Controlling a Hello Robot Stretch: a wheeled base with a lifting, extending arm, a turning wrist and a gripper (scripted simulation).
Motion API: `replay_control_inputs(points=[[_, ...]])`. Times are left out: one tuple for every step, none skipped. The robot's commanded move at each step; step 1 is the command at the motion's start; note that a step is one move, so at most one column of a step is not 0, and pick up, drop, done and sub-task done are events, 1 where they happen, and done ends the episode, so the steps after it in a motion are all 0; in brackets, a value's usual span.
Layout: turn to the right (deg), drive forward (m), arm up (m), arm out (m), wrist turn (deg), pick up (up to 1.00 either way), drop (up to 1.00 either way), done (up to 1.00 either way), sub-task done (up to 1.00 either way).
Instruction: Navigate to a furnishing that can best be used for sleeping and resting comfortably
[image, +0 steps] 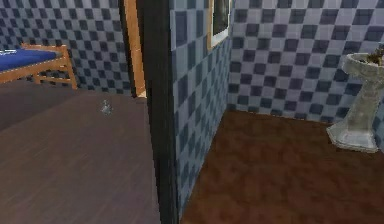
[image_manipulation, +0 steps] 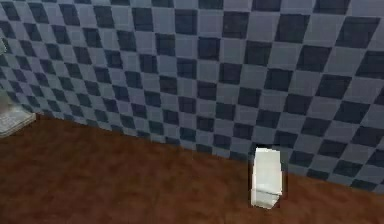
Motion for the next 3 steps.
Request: replay_control_inputs(points=[[-24.0,0.00,0.00,0.00,0.0,0.00,0.00,0.00,0.00],[0.0,0.30,0.00,0.00,0.0,0.00,0.00,0.00,0.00],[-45.0,0.00,0.00,0.00,0.0,0.00,0.00,0.00,0.00]])
